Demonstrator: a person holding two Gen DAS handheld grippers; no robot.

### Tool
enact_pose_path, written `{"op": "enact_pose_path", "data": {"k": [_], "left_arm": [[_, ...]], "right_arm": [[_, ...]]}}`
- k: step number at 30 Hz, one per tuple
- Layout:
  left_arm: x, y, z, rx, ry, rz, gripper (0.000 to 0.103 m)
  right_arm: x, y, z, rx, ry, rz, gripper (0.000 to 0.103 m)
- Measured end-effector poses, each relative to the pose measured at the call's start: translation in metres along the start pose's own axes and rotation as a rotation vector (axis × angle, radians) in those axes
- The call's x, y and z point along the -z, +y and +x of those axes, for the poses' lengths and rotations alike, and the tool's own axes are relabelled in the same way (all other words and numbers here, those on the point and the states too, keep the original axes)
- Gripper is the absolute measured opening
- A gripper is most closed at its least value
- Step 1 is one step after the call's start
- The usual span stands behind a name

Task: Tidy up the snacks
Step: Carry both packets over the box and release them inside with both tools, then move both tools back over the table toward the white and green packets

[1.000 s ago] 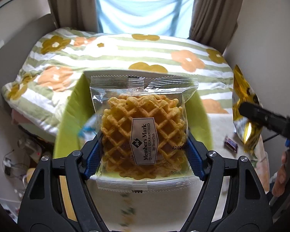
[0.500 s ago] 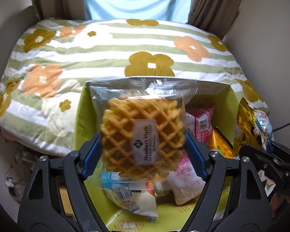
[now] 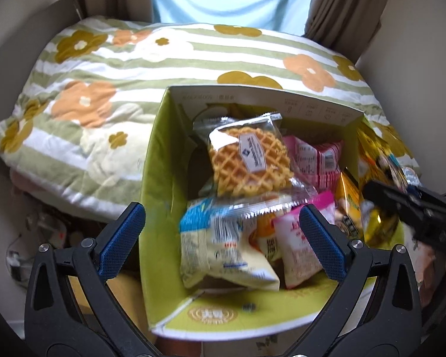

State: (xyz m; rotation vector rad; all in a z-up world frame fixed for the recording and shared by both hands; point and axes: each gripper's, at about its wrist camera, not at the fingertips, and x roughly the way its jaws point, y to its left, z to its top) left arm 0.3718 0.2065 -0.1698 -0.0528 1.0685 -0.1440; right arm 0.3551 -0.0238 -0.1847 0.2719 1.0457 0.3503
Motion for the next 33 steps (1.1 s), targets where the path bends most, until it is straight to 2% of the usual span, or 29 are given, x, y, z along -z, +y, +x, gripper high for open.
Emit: {"op": "enact_pose_path", "data": {"k": [3,4,5,7,11,16,23,31,33], "left_arm": [[0.006,0.0,-0.005,0.007,-0.003,-0.01,0.102],[0.008,0.0,-0.007,0.009,-0.004,-0.013,0.102],[0.011,0.0,-0.009,0.012,-0.006,-0.016,0.102],[0.015,-0.002,-0.012,0.015,-0.01,-0.017,0.102],[0.024,-0.007,-0.015,0.01,-0.012,-0.007,0.102],[0.032,-0.013,-0.019,0.022,-0.005,-0.012,0.102],[0.034,-0.016,-0.03,0.042,-0.021,-0.013,0.102],[0.037,-0.031,-0.041,0.059,-0.051,0.009,0.102],[0.038,-0.038,-0.044,0.039,-0.059,0.023,0.102]], "right_arm": [[-0.006,0.001,0.004,0.004,-0.006,-0.017,0.055],[-0.008,0.002,0.006,-0.002,-0.015,-0.027,0.061],[-0.008,0.002,0.007,0.006,-0.023,-0.034,0.081],[-0.007,0.004,0.007,0.064,-0.04,-0.063,0.103],[0.001,0.005,-0.001,0.083,-0.07,-0.091,0.103],[0.014,-0.002,-0.002,0.085,-0.016,-0.069,0.103],[0.022,0.0,-0.016,0.092,0.003,-0.058,0.103],[0.032,0.006,-0.051,0.15,-0.066,-0.057,0.103],[0.035,0.005,-0.057,0.163,-0.075,-0.056,0.103]]}}
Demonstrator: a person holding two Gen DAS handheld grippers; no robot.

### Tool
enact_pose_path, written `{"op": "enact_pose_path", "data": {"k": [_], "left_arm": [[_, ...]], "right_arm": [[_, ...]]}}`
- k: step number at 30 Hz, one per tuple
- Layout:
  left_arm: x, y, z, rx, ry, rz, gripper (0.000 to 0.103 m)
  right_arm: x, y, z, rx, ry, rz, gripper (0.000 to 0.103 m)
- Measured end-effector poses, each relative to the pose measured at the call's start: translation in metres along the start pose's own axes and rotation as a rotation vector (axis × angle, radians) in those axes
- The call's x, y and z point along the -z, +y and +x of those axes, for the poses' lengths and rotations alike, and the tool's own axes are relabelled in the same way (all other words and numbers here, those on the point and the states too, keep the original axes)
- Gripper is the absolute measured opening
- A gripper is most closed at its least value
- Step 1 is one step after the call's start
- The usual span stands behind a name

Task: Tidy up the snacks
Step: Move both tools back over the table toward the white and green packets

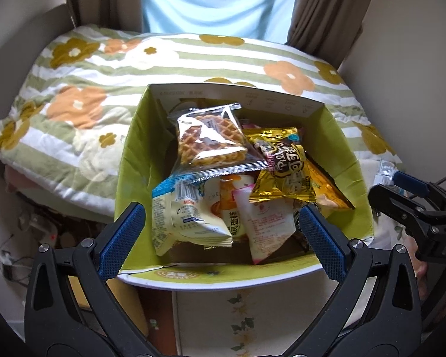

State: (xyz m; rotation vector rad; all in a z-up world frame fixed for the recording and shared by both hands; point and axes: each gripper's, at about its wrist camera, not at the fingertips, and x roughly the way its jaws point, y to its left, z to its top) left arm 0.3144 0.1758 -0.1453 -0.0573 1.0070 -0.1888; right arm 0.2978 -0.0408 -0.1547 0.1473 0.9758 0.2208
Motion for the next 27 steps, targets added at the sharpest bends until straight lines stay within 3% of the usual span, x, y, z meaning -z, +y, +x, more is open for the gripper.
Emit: {"op": "enact_pose_path", "data": {"k": [9,17,27], "left_arm": [[0.011,-0.06,-0.024,0.022,-0.056,0.068,0.102],[0.04,-0.149,-0.035,0.066,-0.069,0.125,0.102],[0.088,-0.254,-0.028,0.112,-0.039,0.199,0.102]], "right_arm": [[0.027,-0.034,-0.043,0.035,-0.044,0.034,0.103],[0.067,-0.099,-0.099,0.1,-0.075,0.07,0.103],[0.135,-0.185,-0.151,0.151,-0.031,0.125,0.103]]}}
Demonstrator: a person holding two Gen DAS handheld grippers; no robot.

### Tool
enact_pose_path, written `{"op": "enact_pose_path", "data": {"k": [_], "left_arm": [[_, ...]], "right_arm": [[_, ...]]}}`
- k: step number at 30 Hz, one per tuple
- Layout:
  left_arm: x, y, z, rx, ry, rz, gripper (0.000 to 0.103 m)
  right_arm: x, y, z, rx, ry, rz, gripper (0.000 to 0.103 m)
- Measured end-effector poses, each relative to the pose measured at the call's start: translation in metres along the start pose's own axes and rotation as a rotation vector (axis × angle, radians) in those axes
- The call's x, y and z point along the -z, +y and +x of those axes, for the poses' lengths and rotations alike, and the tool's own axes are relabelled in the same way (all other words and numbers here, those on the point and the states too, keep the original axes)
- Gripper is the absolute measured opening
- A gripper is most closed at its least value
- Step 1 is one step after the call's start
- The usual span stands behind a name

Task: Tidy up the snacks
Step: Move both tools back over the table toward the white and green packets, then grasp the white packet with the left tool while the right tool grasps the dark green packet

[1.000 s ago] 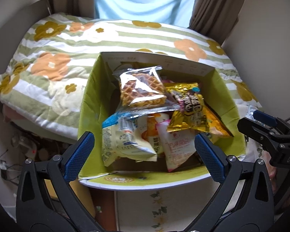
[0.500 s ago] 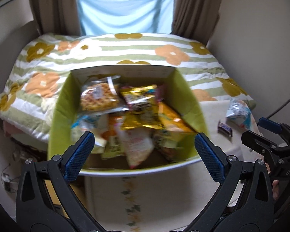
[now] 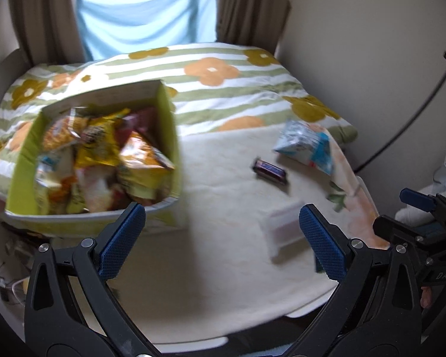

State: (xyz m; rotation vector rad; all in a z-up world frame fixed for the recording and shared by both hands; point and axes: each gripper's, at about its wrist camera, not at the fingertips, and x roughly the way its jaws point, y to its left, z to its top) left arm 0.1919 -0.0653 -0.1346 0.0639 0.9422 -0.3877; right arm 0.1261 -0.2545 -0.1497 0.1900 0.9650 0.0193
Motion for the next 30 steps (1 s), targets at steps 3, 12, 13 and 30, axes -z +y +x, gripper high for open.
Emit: {"op": "enact_pose_path", "data": {"k": [3,12,13,30], "left_arm": [[0.008,-0.023,0.009,0.008,0.018,0.026,0.102],[0.014,-0.079,0.051,0.071,0.117,0.235,0.102],[0.013,-0.083,0.058,0.093,0.134,0.26,0.102],[0.037,-0.125,0.171,0.232,0.341,0.686,0.096]], "right_arm": [[0.016,-0.023,-0.001,0.01,0.031,0.009,0.103],[0.061,-0.065,0.023,0.019,0.134,0.108,0.103],[0.065,-0.068,0.028,0.025,0.148,0.121,0.103],[0.099,-0.076,0.111,0.123,0.315,0.216,0.103]]}}
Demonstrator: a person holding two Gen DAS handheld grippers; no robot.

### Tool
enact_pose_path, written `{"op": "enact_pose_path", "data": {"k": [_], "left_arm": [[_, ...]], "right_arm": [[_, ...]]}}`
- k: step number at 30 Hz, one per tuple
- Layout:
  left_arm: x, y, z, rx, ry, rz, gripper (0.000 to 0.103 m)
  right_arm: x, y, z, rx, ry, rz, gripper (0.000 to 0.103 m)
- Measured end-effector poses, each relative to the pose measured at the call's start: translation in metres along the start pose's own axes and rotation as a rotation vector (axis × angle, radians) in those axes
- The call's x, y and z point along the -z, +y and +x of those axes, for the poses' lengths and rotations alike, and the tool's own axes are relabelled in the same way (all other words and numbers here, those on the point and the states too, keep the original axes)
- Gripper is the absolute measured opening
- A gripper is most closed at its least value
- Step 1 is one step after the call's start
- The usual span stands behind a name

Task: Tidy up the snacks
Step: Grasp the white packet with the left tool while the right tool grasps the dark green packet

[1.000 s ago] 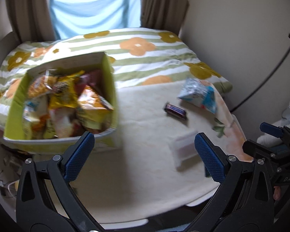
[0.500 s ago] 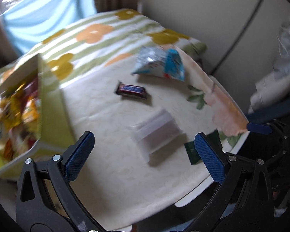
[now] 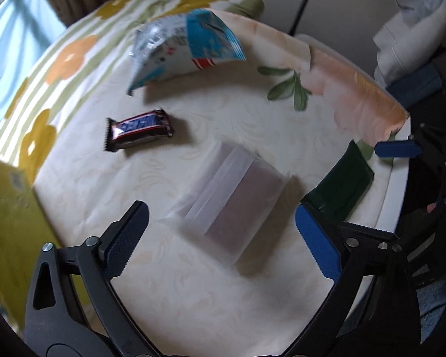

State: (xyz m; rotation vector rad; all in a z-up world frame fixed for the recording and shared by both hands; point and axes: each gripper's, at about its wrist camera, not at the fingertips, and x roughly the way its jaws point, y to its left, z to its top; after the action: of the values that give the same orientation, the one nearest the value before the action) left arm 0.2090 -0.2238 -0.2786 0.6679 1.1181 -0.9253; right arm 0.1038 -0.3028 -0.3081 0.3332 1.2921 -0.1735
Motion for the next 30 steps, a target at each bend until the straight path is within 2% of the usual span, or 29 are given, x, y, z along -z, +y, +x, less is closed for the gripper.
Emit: {"op": "enact_pose_path", "data": {"k": [3,5,7,15,22,25,29,30], "left_arm": [[-0.003,-0.002,0.015,0.008,0.022,0.041,0.093],[-0.004,-0.003,0.025,0.021,0.042,0.064,0.086],[-0.004,-0.004,0.033,0.022,0.055,0.082,0.085],[-0.001,-0.007,0.041,0.027,0.045,0.13,0.078],[-0.002,-0.004,0.04,0.046,0.044,0.126,0.072],[-0.001,-0.003,0.038,0.044,0.038,0.117,0.071],[0.001,0.002,0.036,0.059,0.039,0.078,0.07],[0.002,0.003,0.035,0.062,0.039,0.07,0.07]], "right_arm": [[0.0,0.001,0.008,0.023,0.007,0.004,0.103],[0.0,0.002,0.014,0.04,0.011,0.003,0.103],[-0.001,0.003,0.02,0.049,0.016,-0.008,0.103],[0.001,0.004,0.029,0.09,0.004,-0.015,0.103],[0.007,0.011,0.031,0.129,-0.007,-0.047,0.101],[0.011,0.014,0.03,0.134,-0.027,-0.038,0.093],[0.013,0.019,0.024,0.133,-0.063,-0.05,0.07],[0.015,0.02,0.021,0.13,-0.07,-0.054,0.068]]}}
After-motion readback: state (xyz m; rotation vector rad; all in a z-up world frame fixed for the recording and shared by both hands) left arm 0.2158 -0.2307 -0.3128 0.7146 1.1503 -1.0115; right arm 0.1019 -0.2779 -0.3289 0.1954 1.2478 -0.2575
